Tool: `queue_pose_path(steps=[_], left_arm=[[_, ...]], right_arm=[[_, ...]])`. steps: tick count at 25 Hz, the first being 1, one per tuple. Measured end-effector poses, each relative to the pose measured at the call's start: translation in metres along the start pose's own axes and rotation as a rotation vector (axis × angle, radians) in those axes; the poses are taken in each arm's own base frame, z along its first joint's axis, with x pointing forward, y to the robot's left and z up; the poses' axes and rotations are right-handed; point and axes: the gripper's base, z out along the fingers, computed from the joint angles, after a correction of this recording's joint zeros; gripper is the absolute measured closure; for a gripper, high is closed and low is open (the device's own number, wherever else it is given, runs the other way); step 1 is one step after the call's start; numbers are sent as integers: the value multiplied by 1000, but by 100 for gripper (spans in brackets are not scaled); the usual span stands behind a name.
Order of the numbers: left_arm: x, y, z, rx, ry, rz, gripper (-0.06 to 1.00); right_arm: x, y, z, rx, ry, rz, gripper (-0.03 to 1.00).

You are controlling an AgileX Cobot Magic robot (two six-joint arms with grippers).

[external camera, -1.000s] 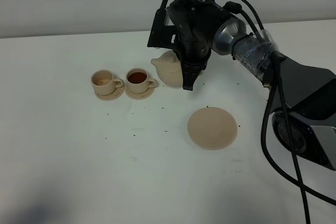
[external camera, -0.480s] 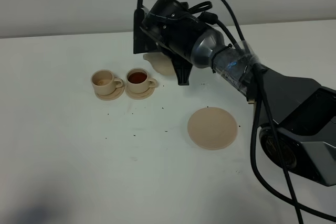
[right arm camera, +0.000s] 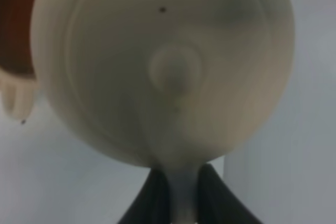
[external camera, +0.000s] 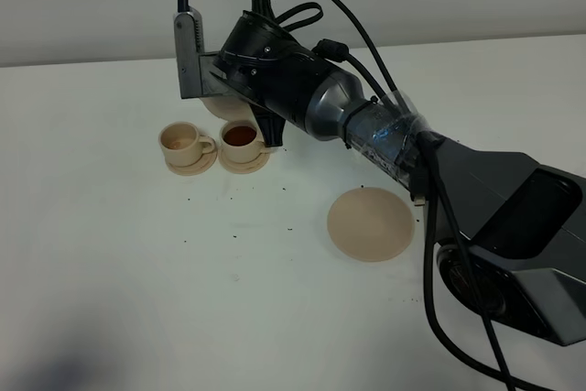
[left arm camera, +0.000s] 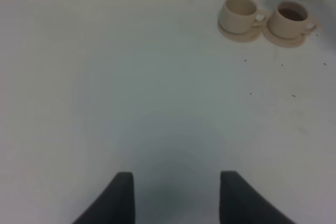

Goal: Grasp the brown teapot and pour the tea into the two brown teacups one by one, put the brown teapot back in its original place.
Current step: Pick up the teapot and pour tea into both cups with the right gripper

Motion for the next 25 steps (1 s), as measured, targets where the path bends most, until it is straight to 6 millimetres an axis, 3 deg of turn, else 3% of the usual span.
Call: queue_pose_path(steps=[8,17,25], left_arm=[[0,0,0,0,0,1,55],[0,0,0,0,0,1,55],[0,0,0,0,0,1,55]], right_arm=[[-13,-3,-4,75,-72,-82,86],[-20,15,21,131,-24,-245,86],[-20,7,23,202,-72,-263,86]])
